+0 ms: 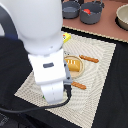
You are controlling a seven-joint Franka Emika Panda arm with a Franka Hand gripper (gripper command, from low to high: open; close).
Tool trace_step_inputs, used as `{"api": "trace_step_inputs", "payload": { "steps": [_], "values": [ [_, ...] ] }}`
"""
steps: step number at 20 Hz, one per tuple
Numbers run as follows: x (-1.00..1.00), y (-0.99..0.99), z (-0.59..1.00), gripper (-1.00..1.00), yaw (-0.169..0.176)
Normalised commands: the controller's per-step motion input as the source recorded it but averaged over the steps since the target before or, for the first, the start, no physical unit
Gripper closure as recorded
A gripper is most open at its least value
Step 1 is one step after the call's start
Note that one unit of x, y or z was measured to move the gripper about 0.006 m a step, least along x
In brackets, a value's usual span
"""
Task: Interact with the objects in diverse but meaningful ways.
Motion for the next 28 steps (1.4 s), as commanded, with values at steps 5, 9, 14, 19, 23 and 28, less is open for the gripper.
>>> {"api": "trace_step_inputs", "payload": {
  "steps": [5,9,14,19,23,28],
  "values": [
    [0.20,-0.17,-0.33,-1.00,0.000],
    [0.03,-0.15,-0.25,-1.00,0.003],
    [0.07,-0.14,-0.21,-1.00,0.006],
    [0.02,-0.14,-0.22,-1.00,0.007],
    [0.00,-0.16,-0.22,1.00,0.009],
    [0.01,-0.17,-0.22,1.00,0.013]
  ]
}}
